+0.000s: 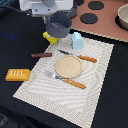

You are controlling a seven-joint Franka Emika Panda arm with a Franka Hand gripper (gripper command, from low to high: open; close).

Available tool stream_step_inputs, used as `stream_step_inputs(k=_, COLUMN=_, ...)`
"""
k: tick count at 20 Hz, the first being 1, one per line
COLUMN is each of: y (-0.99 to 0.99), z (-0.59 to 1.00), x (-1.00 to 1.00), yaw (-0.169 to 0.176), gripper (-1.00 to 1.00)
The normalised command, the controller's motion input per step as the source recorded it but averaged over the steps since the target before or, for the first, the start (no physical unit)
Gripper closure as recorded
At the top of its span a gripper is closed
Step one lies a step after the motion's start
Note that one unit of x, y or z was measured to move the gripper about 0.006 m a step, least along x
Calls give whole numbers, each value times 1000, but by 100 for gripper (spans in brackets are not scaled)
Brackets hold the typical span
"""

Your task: Interact with the objects in diverse but meaningful ways.

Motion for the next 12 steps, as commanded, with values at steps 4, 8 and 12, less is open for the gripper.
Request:
stream_step_inputs(k=4, y=-306, z=-199, x=-786, yaw=-122, gripper=100)
stream_step_inputs(k=8, y=-304, z=-255, x=-864, yaw=-98, gripper=100)
stream_step_inputs(k=12, y=-209, z=-259, x=-751, yaw=-70, gripper=100)
